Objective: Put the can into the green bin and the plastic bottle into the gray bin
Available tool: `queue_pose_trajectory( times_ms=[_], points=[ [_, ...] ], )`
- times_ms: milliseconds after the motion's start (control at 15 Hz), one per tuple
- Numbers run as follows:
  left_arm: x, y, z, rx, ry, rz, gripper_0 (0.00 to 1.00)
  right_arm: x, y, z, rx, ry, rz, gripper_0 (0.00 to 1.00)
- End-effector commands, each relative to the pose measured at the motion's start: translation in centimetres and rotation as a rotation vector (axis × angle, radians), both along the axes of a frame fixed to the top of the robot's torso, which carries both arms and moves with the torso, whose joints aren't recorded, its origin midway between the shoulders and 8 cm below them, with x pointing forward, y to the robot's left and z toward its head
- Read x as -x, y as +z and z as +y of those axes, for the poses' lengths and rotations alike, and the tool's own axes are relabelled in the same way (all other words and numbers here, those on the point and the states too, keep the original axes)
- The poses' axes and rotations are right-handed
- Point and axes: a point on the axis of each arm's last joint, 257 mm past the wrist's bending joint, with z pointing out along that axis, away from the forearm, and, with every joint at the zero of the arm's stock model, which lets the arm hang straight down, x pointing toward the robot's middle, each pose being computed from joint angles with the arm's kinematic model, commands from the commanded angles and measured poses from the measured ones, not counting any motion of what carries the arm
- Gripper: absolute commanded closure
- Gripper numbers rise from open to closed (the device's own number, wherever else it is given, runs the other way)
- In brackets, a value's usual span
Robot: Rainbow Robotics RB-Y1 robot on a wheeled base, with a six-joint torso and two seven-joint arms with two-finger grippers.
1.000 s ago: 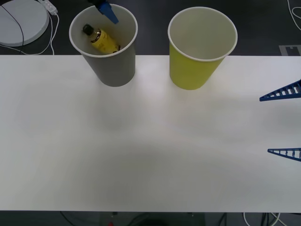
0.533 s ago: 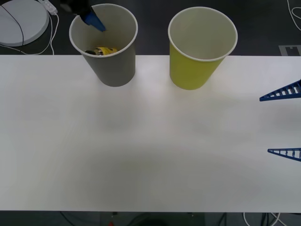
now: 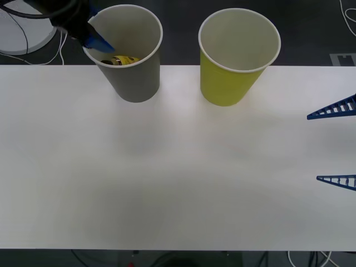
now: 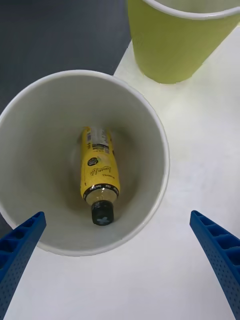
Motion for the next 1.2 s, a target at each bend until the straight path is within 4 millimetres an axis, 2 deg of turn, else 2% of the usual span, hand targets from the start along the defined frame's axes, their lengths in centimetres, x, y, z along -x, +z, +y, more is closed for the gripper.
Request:
queue_pose_trajectory(
  times_ms=[67,667,933,1200],
  points=[
    [1.2,-0.9,0.3,0.017,-0.017,-0.019,0.0,0.0,0.0,0.0,0.0,0.0,0.0,0.0],
    [7.3,-4.8,1.3,0.142,-0.142,-0.035,0.0,0.0,0.0,0.0,0.0,0.0,0.0,0.0],
    [10.0,-5.9,1.3,0.256,-0.239,-0.014,0.0,0.0,0.0,0.0,0.0,0.0,0.0,0.0],
    [12.5,-6.8,2.6,0.302,-0.35,-0.042,0.0,0.0,0.0,0.0,0.0,0.0,0.0,0.0]
  ],
)
